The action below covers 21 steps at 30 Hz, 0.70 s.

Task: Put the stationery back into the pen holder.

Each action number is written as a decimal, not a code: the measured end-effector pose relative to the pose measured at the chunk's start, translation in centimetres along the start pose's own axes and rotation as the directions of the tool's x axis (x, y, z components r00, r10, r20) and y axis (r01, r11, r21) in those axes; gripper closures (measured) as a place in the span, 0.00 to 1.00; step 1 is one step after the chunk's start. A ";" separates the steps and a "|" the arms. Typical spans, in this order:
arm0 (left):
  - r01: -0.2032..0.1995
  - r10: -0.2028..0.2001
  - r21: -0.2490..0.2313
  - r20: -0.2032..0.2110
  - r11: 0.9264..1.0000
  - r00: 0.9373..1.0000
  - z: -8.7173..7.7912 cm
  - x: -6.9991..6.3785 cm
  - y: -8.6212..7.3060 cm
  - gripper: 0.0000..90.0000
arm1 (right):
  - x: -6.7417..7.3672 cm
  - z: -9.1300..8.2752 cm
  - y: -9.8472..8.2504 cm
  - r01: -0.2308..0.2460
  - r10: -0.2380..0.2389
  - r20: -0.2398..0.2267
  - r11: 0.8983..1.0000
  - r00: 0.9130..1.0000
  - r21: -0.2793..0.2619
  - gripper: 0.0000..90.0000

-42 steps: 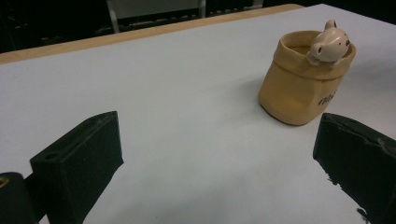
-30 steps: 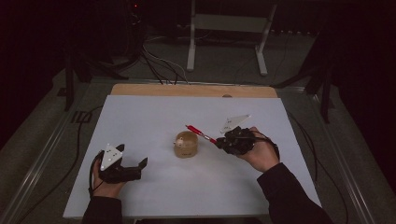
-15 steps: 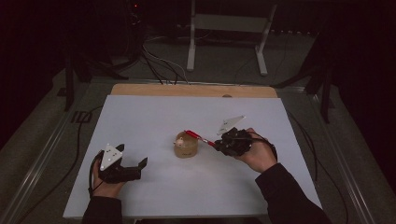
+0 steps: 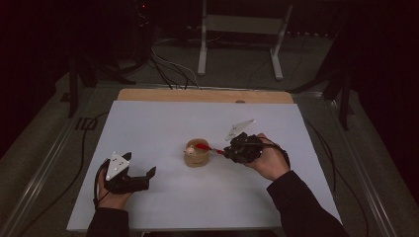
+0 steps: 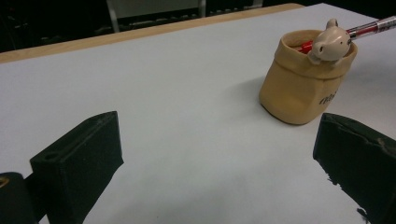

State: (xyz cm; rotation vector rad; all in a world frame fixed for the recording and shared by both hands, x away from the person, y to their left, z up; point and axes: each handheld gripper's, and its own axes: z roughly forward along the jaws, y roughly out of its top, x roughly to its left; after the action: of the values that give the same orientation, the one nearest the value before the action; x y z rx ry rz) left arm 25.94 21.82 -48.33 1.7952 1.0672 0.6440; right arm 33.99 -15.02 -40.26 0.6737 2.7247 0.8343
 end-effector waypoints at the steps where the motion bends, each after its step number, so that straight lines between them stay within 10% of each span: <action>1: 0.000 0.000 0.000 0.000 1.000 1.000 0.0 0.0 0.0 0.02 | 0.0 0.0 0.1 -0.002 0.002 -0.002 1.000 1.000 -0.002 0.89; 21: 0.002 -0.002 0.003 0.000 1.000 1.000 0.1 0.1 -0.1 0.02 | -0.2 1.5 2.3 -0.041 0.040 -0.020 0.998 0.999 -0.048 0.89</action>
State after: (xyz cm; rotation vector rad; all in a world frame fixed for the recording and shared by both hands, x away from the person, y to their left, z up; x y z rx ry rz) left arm 26.06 21.88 -48.43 1.7960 1.0704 0.6420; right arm 35.51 -12.68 -40.14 0.7166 2.7066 0.9181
